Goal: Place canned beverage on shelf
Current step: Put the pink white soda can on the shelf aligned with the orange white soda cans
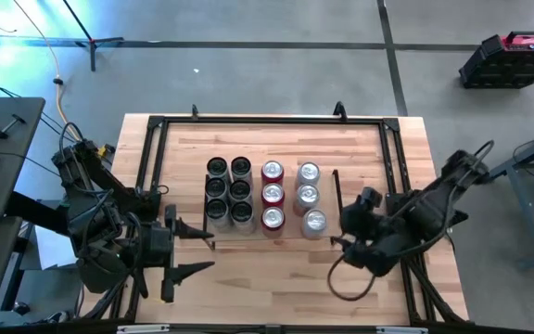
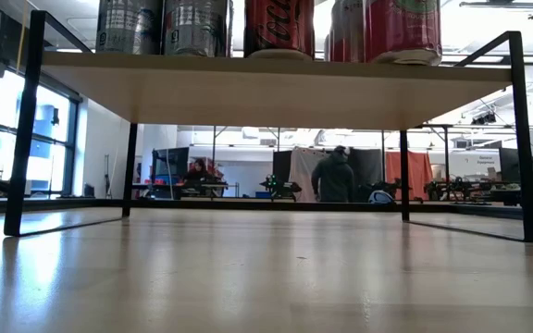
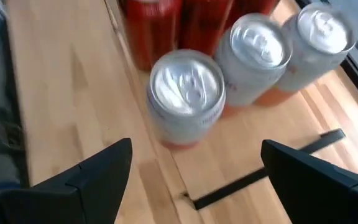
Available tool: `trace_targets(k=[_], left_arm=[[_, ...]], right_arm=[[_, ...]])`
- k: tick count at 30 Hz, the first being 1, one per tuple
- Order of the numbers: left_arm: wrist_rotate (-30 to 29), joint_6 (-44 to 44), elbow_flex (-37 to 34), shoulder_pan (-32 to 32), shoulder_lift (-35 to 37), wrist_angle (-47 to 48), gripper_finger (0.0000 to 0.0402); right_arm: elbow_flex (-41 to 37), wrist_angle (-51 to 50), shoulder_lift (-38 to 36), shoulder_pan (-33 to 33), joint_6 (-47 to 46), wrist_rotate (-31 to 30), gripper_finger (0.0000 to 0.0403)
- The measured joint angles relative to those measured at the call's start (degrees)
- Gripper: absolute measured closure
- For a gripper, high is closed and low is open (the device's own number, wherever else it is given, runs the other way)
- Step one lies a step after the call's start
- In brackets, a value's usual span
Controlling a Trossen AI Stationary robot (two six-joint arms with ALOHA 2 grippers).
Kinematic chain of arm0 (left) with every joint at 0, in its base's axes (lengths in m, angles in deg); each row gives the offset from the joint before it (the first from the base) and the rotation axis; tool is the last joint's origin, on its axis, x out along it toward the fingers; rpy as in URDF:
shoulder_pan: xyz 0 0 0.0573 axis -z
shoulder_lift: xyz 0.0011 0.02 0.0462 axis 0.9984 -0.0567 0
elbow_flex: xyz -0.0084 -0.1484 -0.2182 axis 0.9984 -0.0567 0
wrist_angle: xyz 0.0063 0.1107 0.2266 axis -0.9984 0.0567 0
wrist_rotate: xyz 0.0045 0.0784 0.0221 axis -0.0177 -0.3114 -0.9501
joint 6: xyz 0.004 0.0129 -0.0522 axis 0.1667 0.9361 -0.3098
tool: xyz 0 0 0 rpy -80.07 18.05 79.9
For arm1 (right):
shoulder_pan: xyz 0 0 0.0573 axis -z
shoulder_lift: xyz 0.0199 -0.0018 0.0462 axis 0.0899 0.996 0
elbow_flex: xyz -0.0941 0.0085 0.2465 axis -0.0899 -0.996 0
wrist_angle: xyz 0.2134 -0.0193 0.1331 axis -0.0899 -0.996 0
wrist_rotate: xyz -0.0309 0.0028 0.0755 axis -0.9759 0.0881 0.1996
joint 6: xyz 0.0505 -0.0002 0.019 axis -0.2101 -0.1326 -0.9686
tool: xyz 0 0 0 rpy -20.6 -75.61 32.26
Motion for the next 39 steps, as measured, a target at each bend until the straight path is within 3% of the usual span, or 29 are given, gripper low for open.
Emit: trace_targets(k=[9, 39], left_arm=[[-0.57, 0.02, 0.0, -0.65, 0.0, -0.01, 0.0145], [-0.44, -0.44, 0.0, -0.7, 0.0, 0.01, 0.0145]], right_arm=[[0.0, 1.92, 6.69, 3.05, 8.44, 6.32, 0.0068], [-0.02, 8.97, 7.78, 11.05, 5.23, 5.49, 0.0083]])
